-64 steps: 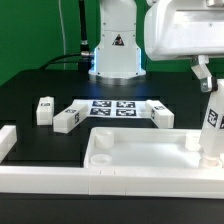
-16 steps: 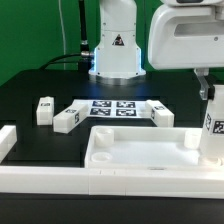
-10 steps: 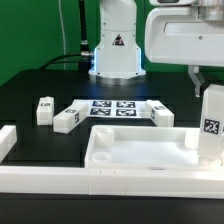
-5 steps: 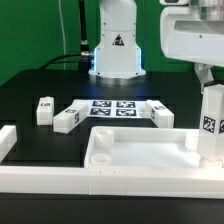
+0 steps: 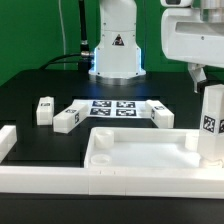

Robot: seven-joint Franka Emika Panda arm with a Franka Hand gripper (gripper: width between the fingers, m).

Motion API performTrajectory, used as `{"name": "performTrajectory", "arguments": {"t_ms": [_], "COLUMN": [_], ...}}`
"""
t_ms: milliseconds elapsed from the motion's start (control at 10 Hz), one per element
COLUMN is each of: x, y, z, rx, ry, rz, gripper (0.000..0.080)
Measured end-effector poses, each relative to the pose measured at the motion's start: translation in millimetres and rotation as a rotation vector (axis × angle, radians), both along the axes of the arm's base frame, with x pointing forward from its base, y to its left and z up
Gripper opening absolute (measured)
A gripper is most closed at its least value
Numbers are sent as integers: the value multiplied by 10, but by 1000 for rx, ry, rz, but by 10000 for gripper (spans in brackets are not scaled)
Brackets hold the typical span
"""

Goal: Assemble desk

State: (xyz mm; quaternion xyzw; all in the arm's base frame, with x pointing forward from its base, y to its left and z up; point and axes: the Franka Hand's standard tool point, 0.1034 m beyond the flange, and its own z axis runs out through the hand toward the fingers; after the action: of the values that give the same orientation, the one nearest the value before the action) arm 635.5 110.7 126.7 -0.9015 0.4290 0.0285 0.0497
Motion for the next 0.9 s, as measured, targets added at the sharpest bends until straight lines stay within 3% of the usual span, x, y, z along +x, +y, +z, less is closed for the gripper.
{"name": "performTrajectory", "arguments": {"t_ms": [500,900], "x": [1,-2], "y": [4,-16], "z": [-7,-23], "rx": [4,-35], "ry": [-44,-71], "rz": [387,751], "gripper": [649,649]}}
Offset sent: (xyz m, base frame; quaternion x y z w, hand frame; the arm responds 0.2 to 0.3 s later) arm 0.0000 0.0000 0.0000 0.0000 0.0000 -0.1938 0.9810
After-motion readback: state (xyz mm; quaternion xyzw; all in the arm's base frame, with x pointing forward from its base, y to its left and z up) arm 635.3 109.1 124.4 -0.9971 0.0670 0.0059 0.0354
